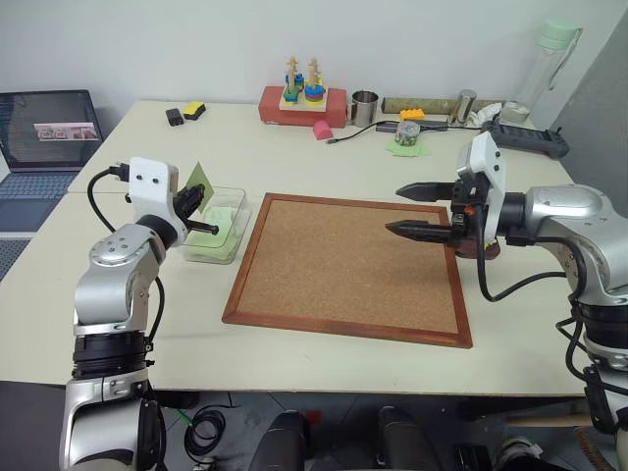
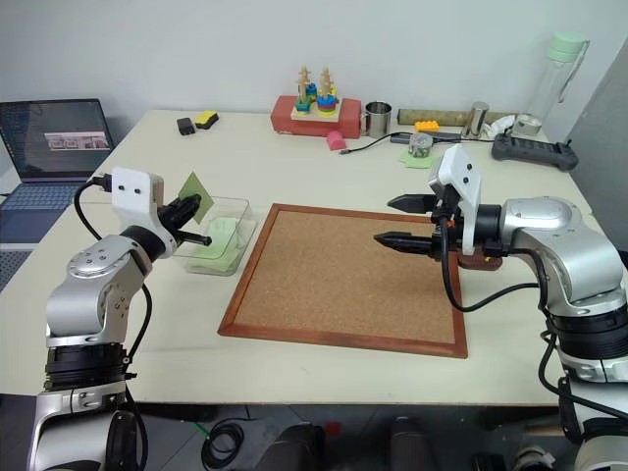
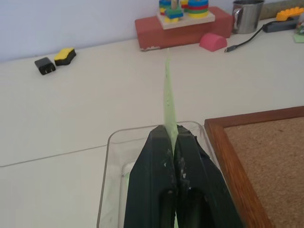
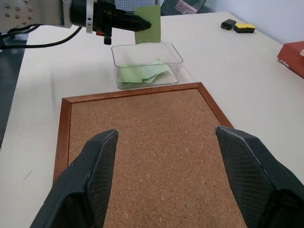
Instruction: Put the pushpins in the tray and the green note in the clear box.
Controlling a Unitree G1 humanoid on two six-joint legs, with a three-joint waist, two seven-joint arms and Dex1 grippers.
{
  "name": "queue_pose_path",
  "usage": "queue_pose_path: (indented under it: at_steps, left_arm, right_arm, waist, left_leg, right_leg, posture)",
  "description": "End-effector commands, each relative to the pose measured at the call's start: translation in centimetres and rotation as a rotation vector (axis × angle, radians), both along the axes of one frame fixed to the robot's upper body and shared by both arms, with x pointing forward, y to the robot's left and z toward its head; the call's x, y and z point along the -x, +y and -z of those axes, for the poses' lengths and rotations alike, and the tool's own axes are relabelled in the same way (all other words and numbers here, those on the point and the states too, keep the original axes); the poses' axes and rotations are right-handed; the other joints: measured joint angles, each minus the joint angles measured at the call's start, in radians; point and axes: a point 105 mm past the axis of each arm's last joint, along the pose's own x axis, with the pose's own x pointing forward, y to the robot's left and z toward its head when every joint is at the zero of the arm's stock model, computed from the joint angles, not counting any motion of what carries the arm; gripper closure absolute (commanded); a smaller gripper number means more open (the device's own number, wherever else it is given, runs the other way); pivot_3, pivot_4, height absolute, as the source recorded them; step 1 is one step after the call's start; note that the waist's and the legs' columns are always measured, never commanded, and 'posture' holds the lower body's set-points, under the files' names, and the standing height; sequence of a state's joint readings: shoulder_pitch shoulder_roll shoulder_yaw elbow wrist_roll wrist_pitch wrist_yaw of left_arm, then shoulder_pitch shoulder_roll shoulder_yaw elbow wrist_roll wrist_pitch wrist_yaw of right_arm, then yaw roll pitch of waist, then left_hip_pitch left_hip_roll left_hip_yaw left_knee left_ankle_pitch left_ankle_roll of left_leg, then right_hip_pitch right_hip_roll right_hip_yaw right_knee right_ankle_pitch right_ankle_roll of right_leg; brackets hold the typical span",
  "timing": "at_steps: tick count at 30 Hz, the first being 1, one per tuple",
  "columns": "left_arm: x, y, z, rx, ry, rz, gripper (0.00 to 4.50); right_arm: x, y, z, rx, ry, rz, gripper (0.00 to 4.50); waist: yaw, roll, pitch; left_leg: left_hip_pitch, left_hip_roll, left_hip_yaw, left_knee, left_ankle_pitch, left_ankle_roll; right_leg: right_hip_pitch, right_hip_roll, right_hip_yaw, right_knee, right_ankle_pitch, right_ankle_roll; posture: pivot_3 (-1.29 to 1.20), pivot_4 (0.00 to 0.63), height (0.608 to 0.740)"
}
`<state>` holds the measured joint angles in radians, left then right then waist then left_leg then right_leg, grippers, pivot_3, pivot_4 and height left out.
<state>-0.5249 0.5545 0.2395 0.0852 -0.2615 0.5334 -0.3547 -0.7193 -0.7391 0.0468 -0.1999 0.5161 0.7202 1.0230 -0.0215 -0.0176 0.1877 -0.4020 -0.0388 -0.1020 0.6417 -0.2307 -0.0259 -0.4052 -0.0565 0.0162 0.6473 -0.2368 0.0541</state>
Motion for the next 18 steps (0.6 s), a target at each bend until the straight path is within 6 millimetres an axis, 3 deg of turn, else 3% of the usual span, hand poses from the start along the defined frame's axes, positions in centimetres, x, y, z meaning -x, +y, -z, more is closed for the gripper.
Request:
queue_pose_path:
  at_steps: [1, 10, 16, 18]
  left_arm:
    - [-0.1, 0.2, -1.8, -0.020, -0.068, -0.018, 3.82]
    - [0.6, 0.0, -2.7, -0.047, -0.092, -0.001, 1.90]
    - [2.5, 0.3, -5.1, -0.154, -0.107, 0.073, 0.72]
    - [3.9, 0.8, -5.6, -0.200, -0.066, 0.143, 0.72]
  right_arm:
    - [0.5, 0.4, -0.9, -0.003, -0.028, -0.036, 1.08]
    - [0.6, 0.1, -0.5, 0.025, -0.007, -0.044, 1.08]
    - [0.2, -1.1, -0.1, 0.046, -0.031, 0.010, 1.08]
    - [0.4, -2.6, 0.4, 0.089, -0.031, 0.039, 1.08]
  waist:
    - [-0.001, 0.000, 0.000]
    - [-0.004, 0.000, 0.000]
    - [-0.005, 0.000, 0.000]
    - [-0.006, 0.000, 0.000]
  left_leg:
    - [0.000, 0.000, 0.000, 0.000, 0.000, 0.000]
    - [0.000, 0.000, 0.000, 0.000, 0.000, 0.000]
    - [0.000, 0.000, 0.000, -0.001, 0.000, 0.000]
    - [0.000, 0.000, 0.000, -0.001, 0.000, 0.000]
  right_leg:
    - [0.000, 0.000, 0.000, 0.000, 0.000, 0.000]
    - [0.000, 0.000, 0.000, 0.000, 0.000, 0.000]
    - [0.000, 0.000, 0.000, 0.000, 0.000, 0.000]
    - [-0.001, 0.000, 0.000, 0.000, 0.000, 0.000]
  posture:
    - [0.00, 0.150, 0.740]
    - [0.00, 0.150, 0.740]
    - [0.00, 0.150, 0.740]
    - [0.00, 0.150, 0.740]
